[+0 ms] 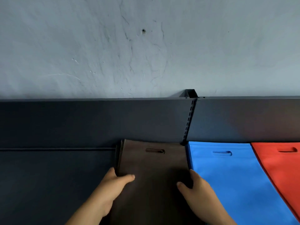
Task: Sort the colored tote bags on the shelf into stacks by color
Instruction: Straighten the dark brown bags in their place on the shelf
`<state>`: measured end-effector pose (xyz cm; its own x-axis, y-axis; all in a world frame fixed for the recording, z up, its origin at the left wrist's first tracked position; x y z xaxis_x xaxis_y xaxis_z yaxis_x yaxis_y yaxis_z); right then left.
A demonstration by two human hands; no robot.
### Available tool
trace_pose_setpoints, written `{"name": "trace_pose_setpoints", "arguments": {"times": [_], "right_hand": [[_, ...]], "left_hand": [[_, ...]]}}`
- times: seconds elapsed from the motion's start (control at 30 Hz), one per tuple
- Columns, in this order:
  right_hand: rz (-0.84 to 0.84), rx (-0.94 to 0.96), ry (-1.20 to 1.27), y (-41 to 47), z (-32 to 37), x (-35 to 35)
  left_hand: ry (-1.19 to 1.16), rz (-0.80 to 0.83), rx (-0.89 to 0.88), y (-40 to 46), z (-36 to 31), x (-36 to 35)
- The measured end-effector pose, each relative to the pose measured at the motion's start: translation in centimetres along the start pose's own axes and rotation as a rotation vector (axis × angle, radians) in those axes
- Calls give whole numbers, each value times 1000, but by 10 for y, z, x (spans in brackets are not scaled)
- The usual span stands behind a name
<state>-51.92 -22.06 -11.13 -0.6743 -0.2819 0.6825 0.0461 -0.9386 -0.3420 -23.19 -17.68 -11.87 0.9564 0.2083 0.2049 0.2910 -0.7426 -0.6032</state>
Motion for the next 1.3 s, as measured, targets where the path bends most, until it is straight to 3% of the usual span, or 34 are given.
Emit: {"name": "trace_pose_setpoints", "arguments": {"times": [0.13,0.23,0.33,0.5,0.63,0.73,0.9,1.0,1.1,1.3], "right_hand": [[-20,-31,64,5,-8,0],[-40,-46,66,4,-6,-2],[-77,-42,63,4,-5,-8],[-146,-59,264,1,5,-17],[-34,42,703,-5,35,-18],[49,110,953,-17,74,-15],[-142,307,956,-36,110,8],[-223,375,889,-34,110,19],[-195,357,805,-29,107,14],[-249,397,834,-28,103,22]], "left_hand": [[-201,260,236,-3,9,-6],[-211,292,242,-2,12,-8],[-34,229,90,4,4,-4],[-74,256,-108,0,-21,21],[-171,316,-217,-15,-45,52],[-49,192,-352,-27,-71,65],[-92,-58,-551,-43,-98,84],[-115,-5,-606,-44,-101,78],[-86,80,-614,-42,-99,68],[-94,60,-720,-48,-112,76]]}}
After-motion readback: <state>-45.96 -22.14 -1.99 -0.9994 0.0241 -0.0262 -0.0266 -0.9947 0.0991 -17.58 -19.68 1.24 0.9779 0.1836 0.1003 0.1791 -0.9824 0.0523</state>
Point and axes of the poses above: each hand's wrist, its own y-axis towards the middle knuckle, its own x-axis out of the back of the hand, z = x × y, the point moved 8 cm from there along y, towards the middle knuckle, and after that the axes turned 1 degree about x, right-handed, at the moved point
